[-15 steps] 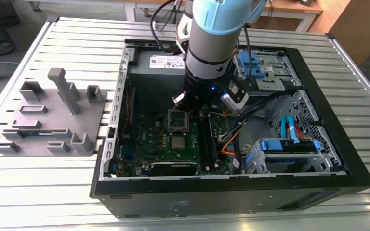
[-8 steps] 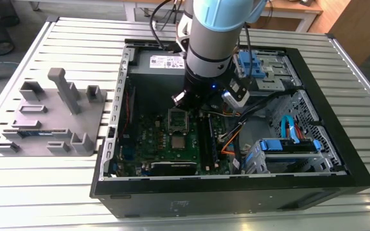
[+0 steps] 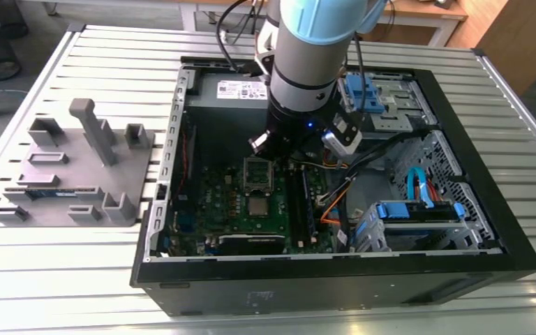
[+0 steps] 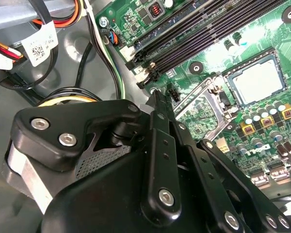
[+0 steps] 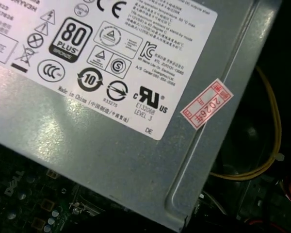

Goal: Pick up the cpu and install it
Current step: 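Close the cpu cover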

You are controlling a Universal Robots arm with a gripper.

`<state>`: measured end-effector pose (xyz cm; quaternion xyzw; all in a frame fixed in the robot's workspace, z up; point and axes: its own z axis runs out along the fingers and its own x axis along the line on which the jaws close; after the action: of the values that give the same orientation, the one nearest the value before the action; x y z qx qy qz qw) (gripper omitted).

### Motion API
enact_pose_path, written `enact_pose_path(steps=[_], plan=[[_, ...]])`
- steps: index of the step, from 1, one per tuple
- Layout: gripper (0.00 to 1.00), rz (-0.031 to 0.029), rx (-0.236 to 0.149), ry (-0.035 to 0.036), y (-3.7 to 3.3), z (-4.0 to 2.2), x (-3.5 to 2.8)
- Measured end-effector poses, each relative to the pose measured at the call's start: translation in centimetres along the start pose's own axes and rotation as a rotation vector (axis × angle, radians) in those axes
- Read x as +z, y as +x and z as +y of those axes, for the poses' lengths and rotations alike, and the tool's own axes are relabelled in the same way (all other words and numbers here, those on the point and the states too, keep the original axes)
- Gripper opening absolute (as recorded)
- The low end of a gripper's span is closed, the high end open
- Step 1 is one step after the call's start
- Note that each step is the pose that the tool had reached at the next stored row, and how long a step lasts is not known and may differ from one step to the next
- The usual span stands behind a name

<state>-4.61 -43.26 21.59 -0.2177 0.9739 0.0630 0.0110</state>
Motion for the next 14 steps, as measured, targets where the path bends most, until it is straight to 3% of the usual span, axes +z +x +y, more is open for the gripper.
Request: enact_pose_path(steps=[6, 14], plan=[[0.11, 0.0033, -0.029, -0.0015, 0.04, -0.02, -0.01], [0.11, 0.0046, -0.04, -0.0022, 0.06, -0.03, -0.06]])
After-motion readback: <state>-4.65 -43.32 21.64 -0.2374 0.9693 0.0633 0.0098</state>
